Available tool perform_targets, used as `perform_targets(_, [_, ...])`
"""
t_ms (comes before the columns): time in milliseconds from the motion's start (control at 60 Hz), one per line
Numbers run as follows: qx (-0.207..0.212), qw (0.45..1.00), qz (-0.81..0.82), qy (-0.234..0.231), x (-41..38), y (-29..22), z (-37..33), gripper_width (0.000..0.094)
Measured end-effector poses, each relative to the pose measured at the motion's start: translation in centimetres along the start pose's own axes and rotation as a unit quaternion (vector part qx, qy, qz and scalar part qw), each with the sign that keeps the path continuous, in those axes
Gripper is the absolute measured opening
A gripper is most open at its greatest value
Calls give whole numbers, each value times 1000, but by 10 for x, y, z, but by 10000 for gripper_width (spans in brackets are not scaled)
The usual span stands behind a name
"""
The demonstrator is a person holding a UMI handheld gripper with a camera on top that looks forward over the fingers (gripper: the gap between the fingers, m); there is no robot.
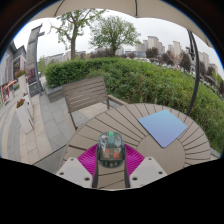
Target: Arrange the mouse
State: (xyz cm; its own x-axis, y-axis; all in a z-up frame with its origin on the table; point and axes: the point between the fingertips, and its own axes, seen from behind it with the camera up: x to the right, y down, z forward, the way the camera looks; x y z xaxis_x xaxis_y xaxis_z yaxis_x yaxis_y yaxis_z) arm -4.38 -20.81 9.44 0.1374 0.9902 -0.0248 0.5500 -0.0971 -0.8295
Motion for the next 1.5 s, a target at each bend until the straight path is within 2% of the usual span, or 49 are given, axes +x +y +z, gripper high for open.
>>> perform_targets(183, [53, 998, -25, 16, 79, -108, -30, 360])
perform_targets(283, [67, 996, -33, 46, 143, -147, -12, 359])
perform_targets(350, [64, 996, -33, 60, 186, -156, 16, 359])
perform_targets(433, [45, 996, -23, 73, 235, -146, 59, 359])
perform_targets(600, [-18, 998, 36, 49, 281, -79, 158, 362])
perform_targets(750, [-66, 997, 21, 26, 298, -29, 201, 374])
perform_targets(817, [-79, 997, 25, 12, 297, -17, 210, 429])
perform_targets(867, [-70, 997, 19, 0, 294, -21, 208, 495])
perform_targets(900, [-76, 997, 22, -9, 290, -19, 205, 625])
perform_targets(950, [-83, 996, 37, -16, 286, -21, 197, 872])
perform_targets(983, [-88, 995, 45, -17, 287, -22, 187, 829])
perform_targets(1083, [-104, 993, 43, -27, 279, -24, 135, 846])
perform_targets(1217, [-117, 992, 12, -35, 272, -21, 30, 847])
perform_targets(1350, [-140, 990, -11, -18, 275, -4, -78, 848])
perform_targets(1500, [-114, 993, -37, -20, 265, -5, -166, 847])
